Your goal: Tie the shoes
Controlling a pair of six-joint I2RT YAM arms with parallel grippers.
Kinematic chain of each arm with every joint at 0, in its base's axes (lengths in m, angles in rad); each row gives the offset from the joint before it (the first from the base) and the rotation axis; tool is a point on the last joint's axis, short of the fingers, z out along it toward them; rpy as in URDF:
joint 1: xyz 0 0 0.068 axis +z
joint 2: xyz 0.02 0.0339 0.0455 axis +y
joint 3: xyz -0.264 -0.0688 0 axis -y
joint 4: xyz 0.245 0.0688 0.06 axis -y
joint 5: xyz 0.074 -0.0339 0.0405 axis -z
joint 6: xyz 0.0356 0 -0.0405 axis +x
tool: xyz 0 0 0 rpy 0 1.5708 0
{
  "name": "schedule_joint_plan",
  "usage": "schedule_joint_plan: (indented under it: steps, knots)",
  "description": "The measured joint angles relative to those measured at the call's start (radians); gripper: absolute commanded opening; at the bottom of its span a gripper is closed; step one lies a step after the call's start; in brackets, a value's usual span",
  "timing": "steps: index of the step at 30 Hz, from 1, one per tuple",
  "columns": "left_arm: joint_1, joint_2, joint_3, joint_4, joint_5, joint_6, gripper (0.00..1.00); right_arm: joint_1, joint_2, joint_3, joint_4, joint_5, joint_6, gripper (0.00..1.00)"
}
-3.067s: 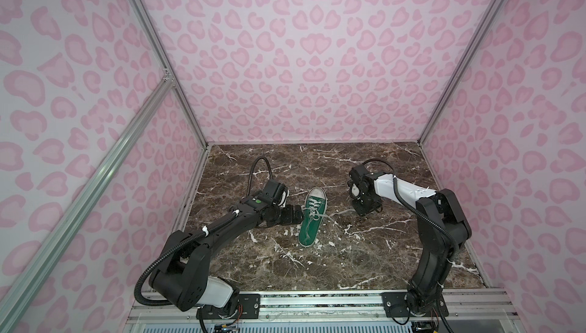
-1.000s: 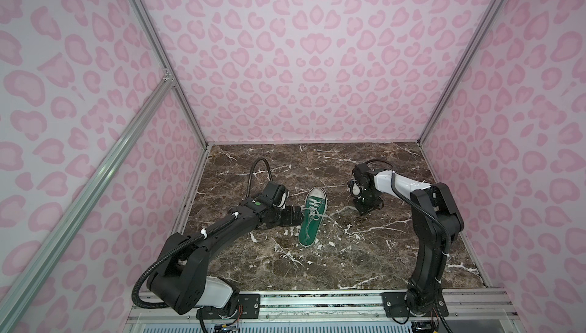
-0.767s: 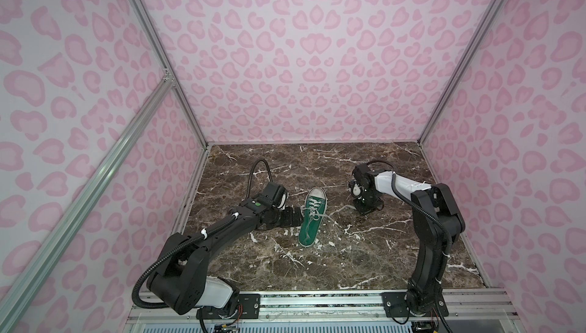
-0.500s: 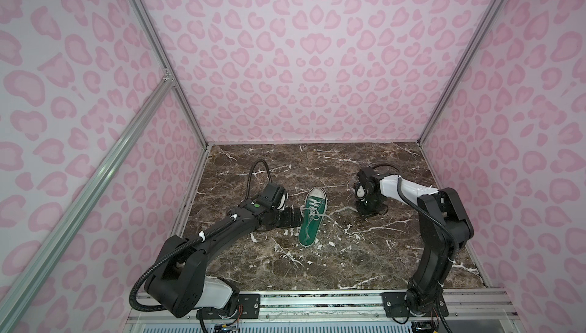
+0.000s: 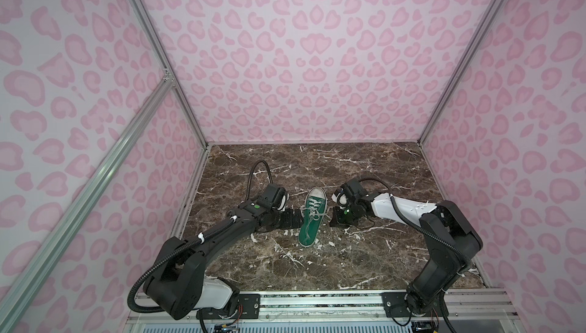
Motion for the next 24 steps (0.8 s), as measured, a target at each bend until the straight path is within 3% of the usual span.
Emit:
schedule_joint_plan:
  steps: [10, 24]
  knots:
    - [-0.001, -0.004, -0.010, 0.000, 0.000, 0.000, 0.97, 0.031, 0.093, 0.109, 0.044, 0.013, 0.070, 0.01]
    - [-0.005, -0.005, -0.019, 0.000, 0.000, -0.001, 0.97, 0.029, 0.139, 0.179, 0.098, 0.061, 0.070, 0.02]
